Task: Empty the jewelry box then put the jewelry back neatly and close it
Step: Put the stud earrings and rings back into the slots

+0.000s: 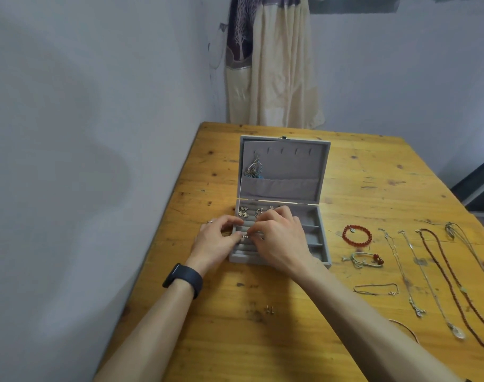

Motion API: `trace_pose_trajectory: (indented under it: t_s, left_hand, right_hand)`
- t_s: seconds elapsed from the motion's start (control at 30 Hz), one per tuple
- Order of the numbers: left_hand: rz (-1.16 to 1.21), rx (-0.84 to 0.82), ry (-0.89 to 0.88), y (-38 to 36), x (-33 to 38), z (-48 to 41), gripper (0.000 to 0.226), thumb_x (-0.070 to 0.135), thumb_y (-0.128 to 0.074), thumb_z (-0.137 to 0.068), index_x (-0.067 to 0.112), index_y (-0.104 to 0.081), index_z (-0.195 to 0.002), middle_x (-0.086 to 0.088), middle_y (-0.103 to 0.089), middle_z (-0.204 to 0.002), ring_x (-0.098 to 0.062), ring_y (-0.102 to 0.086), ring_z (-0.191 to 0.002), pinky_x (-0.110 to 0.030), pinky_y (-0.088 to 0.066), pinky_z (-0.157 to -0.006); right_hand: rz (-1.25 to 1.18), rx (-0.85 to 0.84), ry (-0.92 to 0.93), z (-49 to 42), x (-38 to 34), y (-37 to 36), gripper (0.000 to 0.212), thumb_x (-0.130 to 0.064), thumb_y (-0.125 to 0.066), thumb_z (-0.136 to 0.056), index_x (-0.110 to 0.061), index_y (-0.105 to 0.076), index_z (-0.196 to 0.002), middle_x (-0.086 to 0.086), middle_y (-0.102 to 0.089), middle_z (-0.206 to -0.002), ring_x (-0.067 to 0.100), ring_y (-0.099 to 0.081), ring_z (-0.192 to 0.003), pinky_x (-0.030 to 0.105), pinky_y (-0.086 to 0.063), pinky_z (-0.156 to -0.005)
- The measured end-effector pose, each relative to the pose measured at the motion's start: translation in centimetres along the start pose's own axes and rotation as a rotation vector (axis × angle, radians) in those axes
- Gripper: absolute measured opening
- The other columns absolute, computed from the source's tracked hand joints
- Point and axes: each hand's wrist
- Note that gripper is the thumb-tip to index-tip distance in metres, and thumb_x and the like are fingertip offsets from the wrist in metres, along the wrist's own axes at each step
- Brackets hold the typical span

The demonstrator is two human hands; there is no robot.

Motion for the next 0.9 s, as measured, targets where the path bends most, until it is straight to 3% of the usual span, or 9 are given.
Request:
trace_pose_trajectory:
  t_s: [0.13,0.27,0.4,0.53,0.7,0.9]
  left_hand:
    - [-0.017,0.021,0.012,-0.2,0.4,0.1,0.032,0.067,-0.056,-0.067,0.062,-0.057,-0.099,0.022,-0.061,-0.108,-0.014,-0.054,-0.114,-0.045,-0.052,-0.095]
    - [-0.034,0.044,0.023,-0.5,0.6,-0.1,0.031,0.066,-0.059,-0.067,0.06,-0.057,-0.097,0.021,-0.062,-0.105,-0.015,-0.056,-0.111,-0.045,-0.052,-0.094]
    - [-0.032,0.044,0.024,-0.6,0.4,-0.1,0.034,0.065,-0.057,-0.066,0.058,-0.058,-0.1,0.018,-0.062,-0.107,-0.015,-0.057,-0.111,-0.046,-0.052,-0.094]
    - [-0.023,0.04,-0.005,-0.3,0.5,0.5,0.023,0.053,-0.059,-0.075,0.055,-0.062,-0.097,0.019,-0.064,-0.108,-0.012,-0.055,-0.112,-0.044,-0.051,-0.097]
    - [-0.073,0.121,-0.027,0.1,1.8,2.1,0.023,0.029,-0.065,-0.09,0.039,-0.062,-0.11,0.01,-0.058,-0.115,-0.015,-0.051,-0.116,-0.036,-0.046,-0.098]
    - [-0.145,0.276,-0.259,-2.2,6.7,5.6,0.029,0.022,-0.064,-0.091,0.03,-0.061,-0.118,0.012,-0.055,-0.119,-0.009,-0.048,-0.113,-0.031,-0.046,-0.093]
  right_hand:
    - [0.006,0.038,0.05,0.9,-0.3,-0.3,0.024,-0.035,-0.056,-0.096,-0.036,-0.075,-0.11,-0.008,-0.065,-0.117,0.024,-0.044,-0.115,0.039,-0.039,-0.085]
    - [0.052,0.102,0.056,1.4,-0.4,-0.9,0.024,-0.029,-0.063,-0.087,-0.038,-0.078,-0.103,-0.006,-0.068,-0.106,0.026,-0.051,-0.104,0.038,-0.041,-0.076]
    - [0.043,0.13,0.073,1.6,-0.2,-1.5,0.026,-0.026,-0.063,-0.087,-0.038,-0.077,-0.105,-0.005,-0.069,-0.107,0.026,-0.053,-0.103,0.038,-0.043,-0.076]
    - [-0.016,0.154,0.062,2.5,0.2,-1.2,0.023,-0.024,-0.067,-0.087,-0.035,-0.078,-0.103,-0.007,-0.071,-0.107,0.025,-0.055,-0.102,0.039,-0.046,-0.075]
    - [-0.116,0.258,-0.013,6.2,1.3,0.4,0.022,-0.028,-0.071,-0.086,-0.032,-0.077,-0.106,-0.011,-0.069,-0.106,0.02,-0.053,-0.102,0.036,-0.049,-0.078]
    - [-0.191,0.331,-0.091,12.6,4.4,2.6,0.026,-0.028,-0.071,-0.087,-0.028,-0.072,-0.113,-0.011,-0.067,-0.106,0.014,-0.051,-0.102,0.034,-0.049,-0.085]
Point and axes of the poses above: each hand's wrist, its own z-axis away from the middle knuckle, its own y-axis out of the back of the hand, x = y × z
